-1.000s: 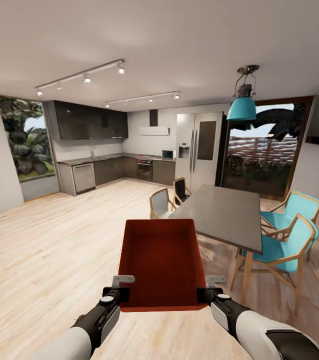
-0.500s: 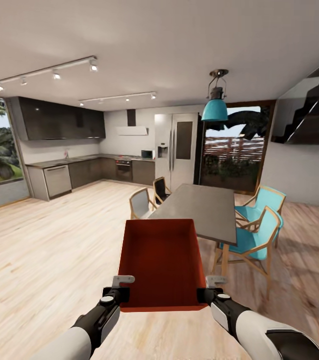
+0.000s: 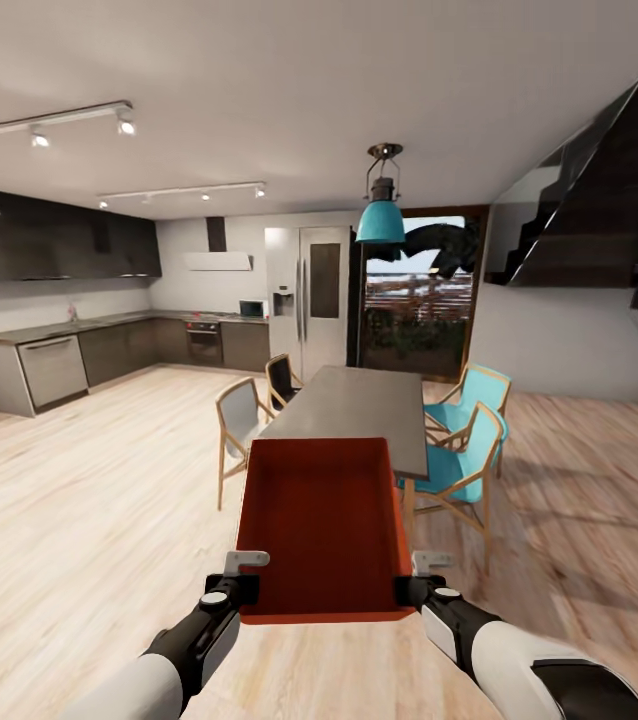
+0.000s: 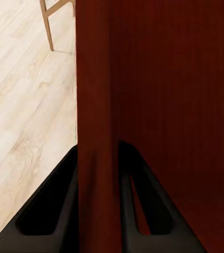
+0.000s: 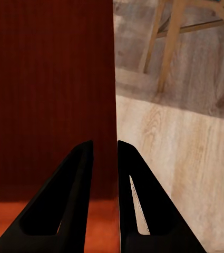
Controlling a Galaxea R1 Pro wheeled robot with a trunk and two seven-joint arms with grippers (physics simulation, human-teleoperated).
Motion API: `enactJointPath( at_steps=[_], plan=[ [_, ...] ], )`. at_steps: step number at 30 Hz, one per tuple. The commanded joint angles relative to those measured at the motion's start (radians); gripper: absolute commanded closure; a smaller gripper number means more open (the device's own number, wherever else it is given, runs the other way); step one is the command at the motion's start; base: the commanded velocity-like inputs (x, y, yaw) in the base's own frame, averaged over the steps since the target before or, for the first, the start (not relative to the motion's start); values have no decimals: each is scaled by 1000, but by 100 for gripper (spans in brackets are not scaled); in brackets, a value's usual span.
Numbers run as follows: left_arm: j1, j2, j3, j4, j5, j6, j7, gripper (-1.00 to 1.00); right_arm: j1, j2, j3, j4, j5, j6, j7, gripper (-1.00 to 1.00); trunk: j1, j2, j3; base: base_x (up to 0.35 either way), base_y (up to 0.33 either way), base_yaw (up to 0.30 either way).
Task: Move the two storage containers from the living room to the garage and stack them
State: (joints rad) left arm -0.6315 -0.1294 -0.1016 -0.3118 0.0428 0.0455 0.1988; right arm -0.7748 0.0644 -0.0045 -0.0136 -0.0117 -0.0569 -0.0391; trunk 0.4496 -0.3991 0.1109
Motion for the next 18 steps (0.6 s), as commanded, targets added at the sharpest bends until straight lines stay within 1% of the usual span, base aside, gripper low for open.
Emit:
enactJointPath(
  at_steps=[1,18],
  plan=[
    [-1,1,13,-6,-17,0,65,100,0,1,-26,4,-2,-3,7,100,0,-1,0,0,0,-289],
    [-1,1,13,-6,-17,0,65,100,0,0,-26,4,-2,-3,7,100,0,-1,-2,0,0,-289]
  ],
)
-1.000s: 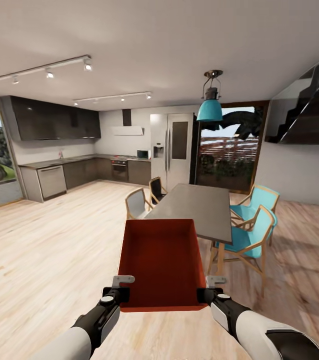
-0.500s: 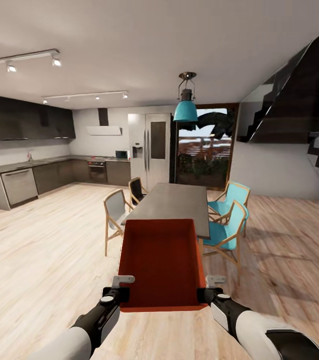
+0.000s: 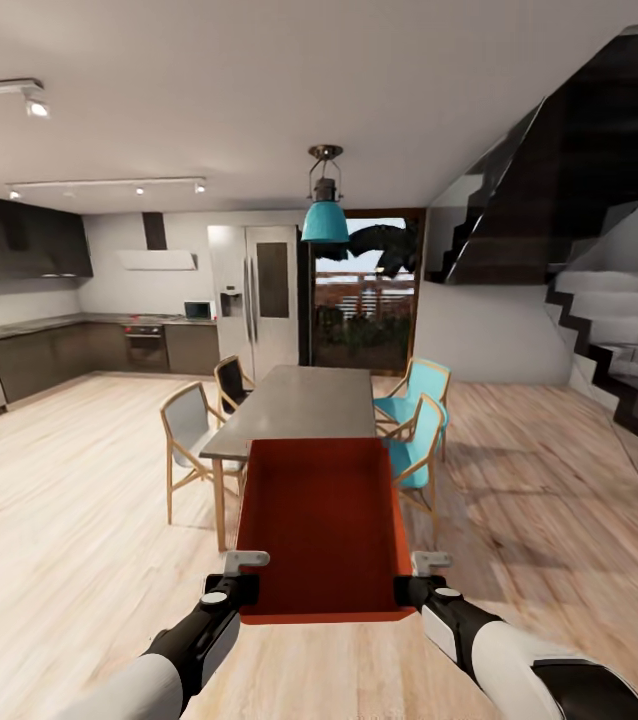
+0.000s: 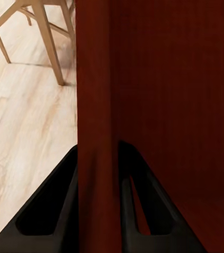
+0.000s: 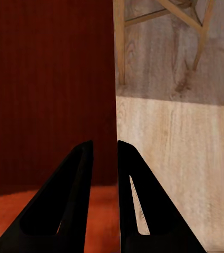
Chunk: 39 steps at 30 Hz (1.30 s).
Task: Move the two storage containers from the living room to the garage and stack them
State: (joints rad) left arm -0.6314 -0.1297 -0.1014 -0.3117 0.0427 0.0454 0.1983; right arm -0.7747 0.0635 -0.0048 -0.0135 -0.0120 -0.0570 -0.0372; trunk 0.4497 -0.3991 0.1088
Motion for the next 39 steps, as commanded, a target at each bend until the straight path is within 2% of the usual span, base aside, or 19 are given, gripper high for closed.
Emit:
enactJointPath(
  at_steps=[1,39],
  plan=[
    [-1,1,12,-6,-17,1,66,100,0,1,-26,4,-2,-3,5,100,0,-1,-1,0,0,-285],
    [-1,1,12,-6,-17,1,66,100,0,1,-26,4,-3,-3,5,100,0,-1,-17,0,0,-283]
  ],
)
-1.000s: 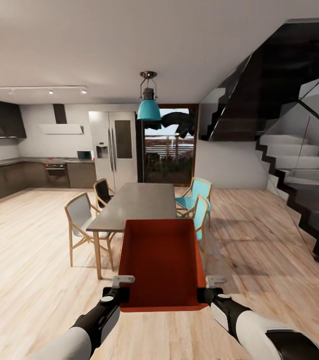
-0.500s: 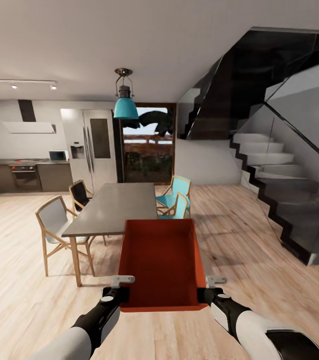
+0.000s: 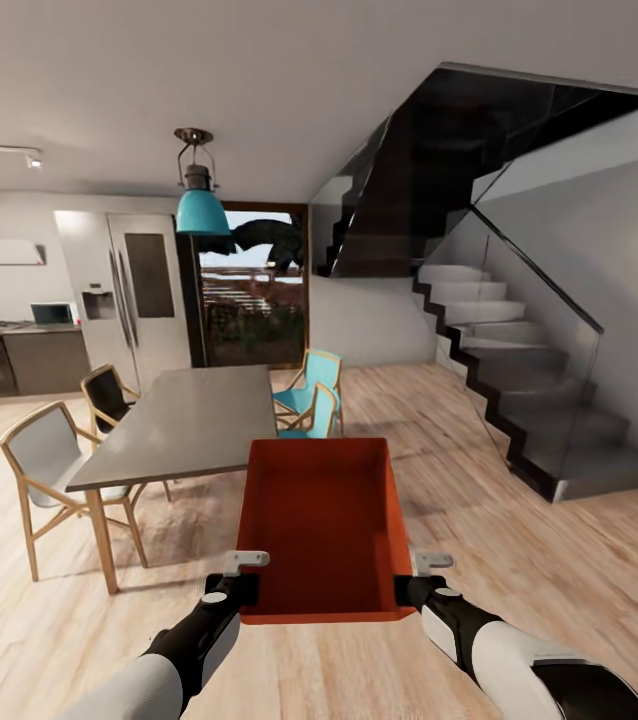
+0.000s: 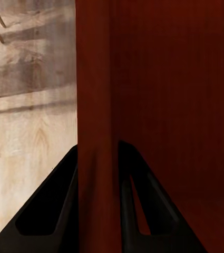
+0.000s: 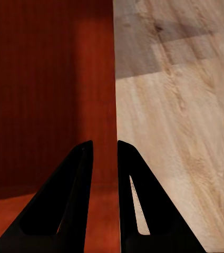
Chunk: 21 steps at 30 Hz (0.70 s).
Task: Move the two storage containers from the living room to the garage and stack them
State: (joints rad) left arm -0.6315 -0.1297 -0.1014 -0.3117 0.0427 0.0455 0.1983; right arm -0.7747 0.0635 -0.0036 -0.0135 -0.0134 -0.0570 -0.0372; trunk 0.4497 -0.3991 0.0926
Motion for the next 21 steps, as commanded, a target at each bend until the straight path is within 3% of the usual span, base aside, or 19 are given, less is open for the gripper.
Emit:
enactJointPath(
  at_steps=[1,21],
  plan=[
    [-1,1,12,-6,-17,1,66,100,0,1,-27,4,-2,-3,5,100,0,-1,-1,0,0,-283],
    [-1,1,12,-4,-16,1,66,100,0,1,-27,4,-2,-3,5,100,0,-1,-2,0,0,-292]
  ],
)
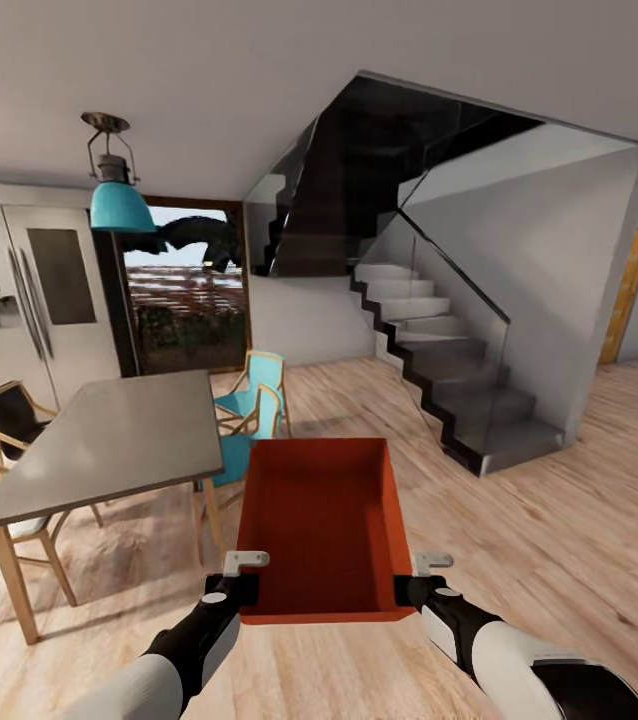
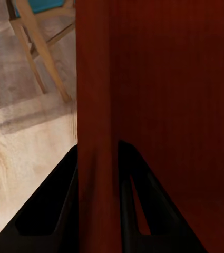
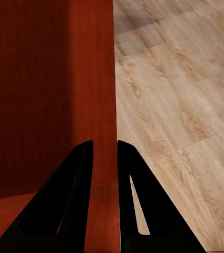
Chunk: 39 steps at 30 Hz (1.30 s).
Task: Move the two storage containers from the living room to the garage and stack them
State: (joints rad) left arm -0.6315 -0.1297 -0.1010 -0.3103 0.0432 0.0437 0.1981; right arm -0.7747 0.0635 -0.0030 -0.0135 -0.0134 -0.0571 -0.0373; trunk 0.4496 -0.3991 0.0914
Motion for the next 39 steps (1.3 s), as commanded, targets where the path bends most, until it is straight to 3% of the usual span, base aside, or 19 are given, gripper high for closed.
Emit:
enactJointPath(
  at_steps=[1,39],
  plan=[
    [-1,1,12,-6,-17,2,66,100,0,1,-28,4,-2,-3,5,100,0,-1,0,0,0,-294],
    [-1,1,12,-4,-17,2,66,100,0,1,-28,4,-2,-3,5,100,0,-1,0,0,0,-294]
  ],
)
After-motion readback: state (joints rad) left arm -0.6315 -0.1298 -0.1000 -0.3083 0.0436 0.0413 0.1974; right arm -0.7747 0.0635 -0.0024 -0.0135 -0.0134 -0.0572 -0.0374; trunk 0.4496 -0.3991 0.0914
